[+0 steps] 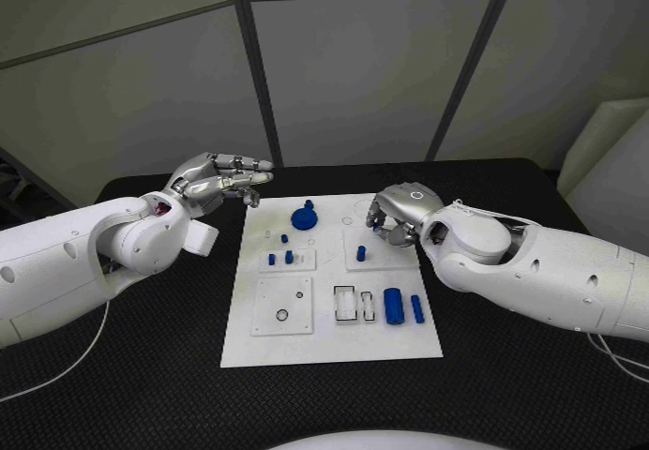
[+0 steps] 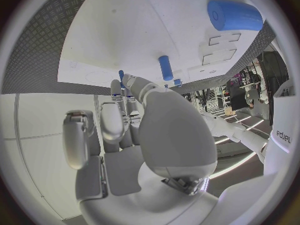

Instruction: Assemble the parts on the task board

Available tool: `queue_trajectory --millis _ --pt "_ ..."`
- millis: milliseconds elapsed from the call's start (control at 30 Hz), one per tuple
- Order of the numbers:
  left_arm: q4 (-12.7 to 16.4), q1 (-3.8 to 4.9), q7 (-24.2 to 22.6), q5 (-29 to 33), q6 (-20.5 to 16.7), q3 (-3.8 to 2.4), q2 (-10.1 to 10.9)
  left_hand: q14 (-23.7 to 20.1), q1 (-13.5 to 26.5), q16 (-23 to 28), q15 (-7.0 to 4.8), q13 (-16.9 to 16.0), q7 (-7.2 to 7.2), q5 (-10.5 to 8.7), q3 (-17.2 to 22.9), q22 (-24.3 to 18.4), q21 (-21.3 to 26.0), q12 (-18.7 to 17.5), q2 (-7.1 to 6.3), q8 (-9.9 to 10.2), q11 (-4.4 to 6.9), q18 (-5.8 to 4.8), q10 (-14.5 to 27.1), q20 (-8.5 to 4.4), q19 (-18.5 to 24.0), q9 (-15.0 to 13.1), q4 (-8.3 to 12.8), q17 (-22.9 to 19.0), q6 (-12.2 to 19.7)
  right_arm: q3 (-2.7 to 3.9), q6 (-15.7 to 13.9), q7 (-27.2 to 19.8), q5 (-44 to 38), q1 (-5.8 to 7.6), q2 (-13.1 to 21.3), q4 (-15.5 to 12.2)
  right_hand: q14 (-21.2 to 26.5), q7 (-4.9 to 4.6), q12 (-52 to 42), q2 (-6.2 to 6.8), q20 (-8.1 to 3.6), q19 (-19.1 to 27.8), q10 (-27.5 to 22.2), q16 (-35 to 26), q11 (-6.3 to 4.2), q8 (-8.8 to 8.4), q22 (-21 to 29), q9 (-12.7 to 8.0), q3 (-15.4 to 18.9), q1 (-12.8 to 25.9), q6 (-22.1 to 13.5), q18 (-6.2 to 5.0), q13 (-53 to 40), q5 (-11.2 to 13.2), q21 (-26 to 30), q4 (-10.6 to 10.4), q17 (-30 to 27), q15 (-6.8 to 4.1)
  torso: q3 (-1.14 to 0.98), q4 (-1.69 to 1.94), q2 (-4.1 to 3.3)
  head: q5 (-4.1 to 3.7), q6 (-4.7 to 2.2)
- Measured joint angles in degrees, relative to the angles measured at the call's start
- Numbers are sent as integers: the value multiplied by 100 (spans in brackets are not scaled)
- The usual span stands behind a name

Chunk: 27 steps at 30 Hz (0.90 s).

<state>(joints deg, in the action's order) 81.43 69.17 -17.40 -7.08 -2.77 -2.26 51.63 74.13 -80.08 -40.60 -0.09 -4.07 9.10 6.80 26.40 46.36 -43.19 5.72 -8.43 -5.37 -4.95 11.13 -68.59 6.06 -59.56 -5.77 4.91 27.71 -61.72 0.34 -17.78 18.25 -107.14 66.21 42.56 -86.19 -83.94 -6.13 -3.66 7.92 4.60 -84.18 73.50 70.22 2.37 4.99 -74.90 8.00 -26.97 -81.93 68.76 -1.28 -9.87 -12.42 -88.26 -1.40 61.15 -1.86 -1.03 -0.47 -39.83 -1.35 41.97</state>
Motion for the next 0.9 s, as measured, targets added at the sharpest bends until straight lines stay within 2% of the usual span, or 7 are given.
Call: queue_trajectory --millis 900 --pt "-21 0 -1 2 0 0 7 10 0 0 10 0 0 0 -16 -4 23 0 0 0 0 0 0 0 0 0 16 -10 0 7 -133 15 -1 0 115 -174 0 1 0 -16 -22 23 0 0 1 -13 0 6 16 31 -3 -1 2 -10 0 16 1 0 0 3 -2 5 -4"
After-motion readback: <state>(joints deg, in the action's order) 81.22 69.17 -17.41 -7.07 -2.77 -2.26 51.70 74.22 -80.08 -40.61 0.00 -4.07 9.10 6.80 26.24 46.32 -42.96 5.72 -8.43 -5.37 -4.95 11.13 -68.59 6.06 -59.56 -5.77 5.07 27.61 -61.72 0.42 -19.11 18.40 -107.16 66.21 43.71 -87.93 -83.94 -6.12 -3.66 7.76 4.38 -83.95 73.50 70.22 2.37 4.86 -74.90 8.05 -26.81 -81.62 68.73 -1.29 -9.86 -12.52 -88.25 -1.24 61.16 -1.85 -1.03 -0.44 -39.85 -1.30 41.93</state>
